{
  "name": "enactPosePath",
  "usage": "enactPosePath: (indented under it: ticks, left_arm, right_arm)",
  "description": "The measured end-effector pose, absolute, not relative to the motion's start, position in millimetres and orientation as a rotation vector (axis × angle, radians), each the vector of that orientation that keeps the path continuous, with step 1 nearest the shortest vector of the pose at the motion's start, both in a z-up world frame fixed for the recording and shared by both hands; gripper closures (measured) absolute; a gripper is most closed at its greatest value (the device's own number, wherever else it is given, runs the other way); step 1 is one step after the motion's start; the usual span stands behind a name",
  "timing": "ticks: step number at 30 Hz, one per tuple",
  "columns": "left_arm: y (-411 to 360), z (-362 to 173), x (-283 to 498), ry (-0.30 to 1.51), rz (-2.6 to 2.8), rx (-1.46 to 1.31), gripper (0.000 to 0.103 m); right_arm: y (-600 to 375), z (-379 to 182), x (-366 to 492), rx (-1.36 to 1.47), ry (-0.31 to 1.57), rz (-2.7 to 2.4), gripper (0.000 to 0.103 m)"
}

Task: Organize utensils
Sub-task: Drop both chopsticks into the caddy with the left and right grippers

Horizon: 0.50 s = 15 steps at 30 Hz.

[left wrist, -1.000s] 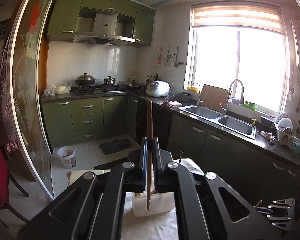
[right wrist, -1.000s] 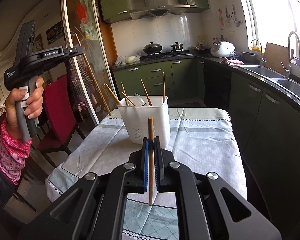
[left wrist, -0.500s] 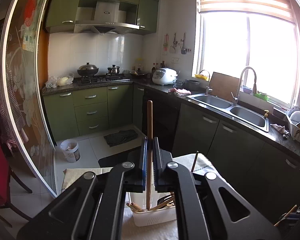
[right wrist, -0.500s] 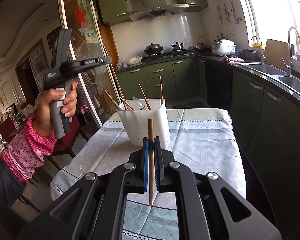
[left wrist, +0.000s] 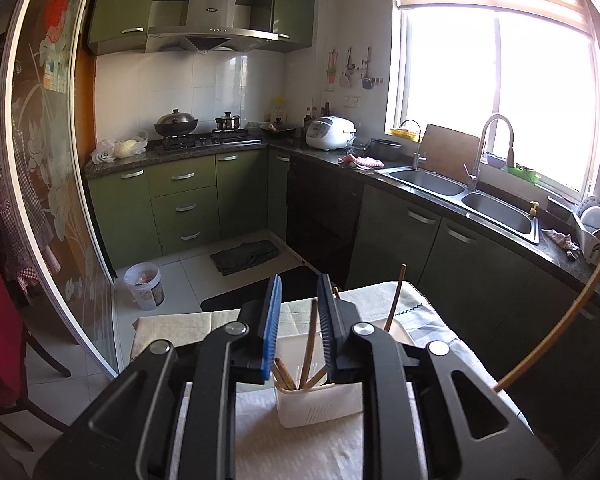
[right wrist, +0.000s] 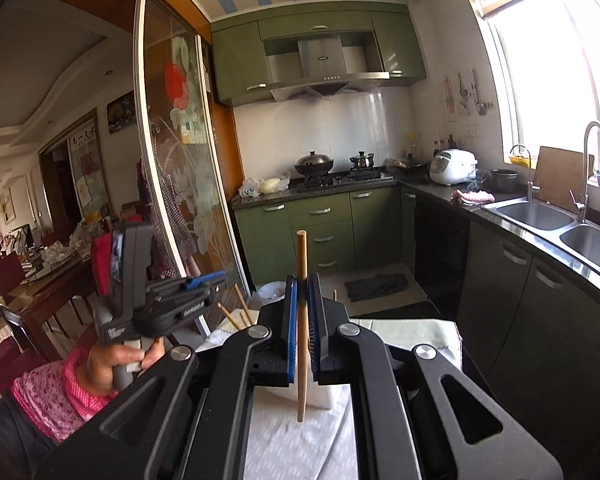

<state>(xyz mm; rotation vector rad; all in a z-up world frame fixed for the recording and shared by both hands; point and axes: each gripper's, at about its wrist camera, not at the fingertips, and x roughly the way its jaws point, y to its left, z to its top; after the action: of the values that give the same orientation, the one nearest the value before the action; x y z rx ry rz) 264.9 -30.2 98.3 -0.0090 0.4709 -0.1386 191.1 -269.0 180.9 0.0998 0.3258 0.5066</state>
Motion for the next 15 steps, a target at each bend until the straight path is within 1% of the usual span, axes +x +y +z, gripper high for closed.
enactPosePath:
  ticks: [3, 7, 9, 11, 15]
  left_arm:
    - [-23.0, 105.6, 249.9, 0.454, -0.155, -0.037, 0.081]
    - [-12.0, 108.9, 219.4, 0.428, -0.171, -0.062, 0.08]
    - [-7.3, 104.9, 201.9, 0.417, -0.162, -0.058, 0.079]
    - [-2.2, 98.1, 183.6, 0.406, -0.156, -0.058, 0.076]
    - [6.9, 82.1, 150.5, 0.39, -0.126, -0.038, 0.074]
  right_arm:
    - [-259.5, 196.7, 214.0, 0.114, 0.295, 0.486, 0.097]
    - [-244.1, 203.0, 250.9, 0.11, 0.279, 0.45, 0.097]
    - [-236.9, 197.9, 273.7, 0.109, 0.307, 0.438, 0.097]
    - [-230.4, 186.7, 293.8, 0.109, 0.349, 0.43, 0.097]
    - [-219.1, 156.6, 322.1, 0.094, 0.431, 0.426, 0.097]
